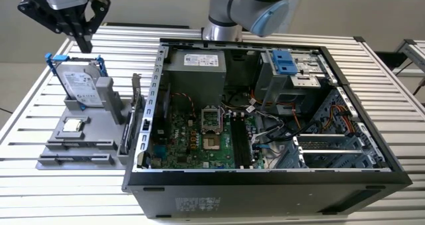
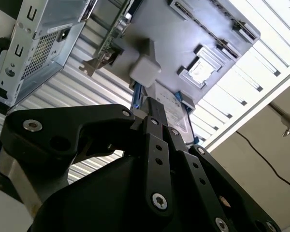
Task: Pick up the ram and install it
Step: 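Reach for the ram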
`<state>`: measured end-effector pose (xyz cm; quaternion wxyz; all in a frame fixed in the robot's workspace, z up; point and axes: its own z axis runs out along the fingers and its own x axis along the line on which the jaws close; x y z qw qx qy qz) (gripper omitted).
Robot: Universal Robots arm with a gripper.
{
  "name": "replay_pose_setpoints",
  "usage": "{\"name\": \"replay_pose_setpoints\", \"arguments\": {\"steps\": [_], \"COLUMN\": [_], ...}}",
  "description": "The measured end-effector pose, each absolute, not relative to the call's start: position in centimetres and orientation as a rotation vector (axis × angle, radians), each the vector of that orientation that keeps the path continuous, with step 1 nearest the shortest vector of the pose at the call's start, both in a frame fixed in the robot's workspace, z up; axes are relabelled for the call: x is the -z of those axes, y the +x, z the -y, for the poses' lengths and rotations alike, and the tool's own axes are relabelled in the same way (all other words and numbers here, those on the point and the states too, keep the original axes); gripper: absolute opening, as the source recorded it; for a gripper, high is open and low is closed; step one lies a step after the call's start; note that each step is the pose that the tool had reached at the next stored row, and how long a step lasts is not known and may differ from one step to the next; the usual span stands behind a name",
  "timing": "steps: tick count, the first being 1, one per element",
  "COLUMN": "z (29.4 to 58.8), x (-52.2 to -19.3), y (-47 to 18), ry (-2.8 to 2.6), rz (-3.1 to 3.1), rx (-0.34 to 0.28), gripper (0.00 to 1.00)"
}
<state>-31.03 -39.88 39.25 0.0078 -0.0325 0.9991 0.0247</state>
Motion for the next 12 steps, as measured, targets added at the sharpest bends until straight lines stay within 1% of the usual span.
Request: {"name": "replay_pose_setpoints", "arguments": {"steps": [12], "z": [39.9], "x": [-39.3], "y": [-32.5], "ry": [-0.1], "rz": [-3.125], "rx": [-0.077], "gripper": [0.0]}}
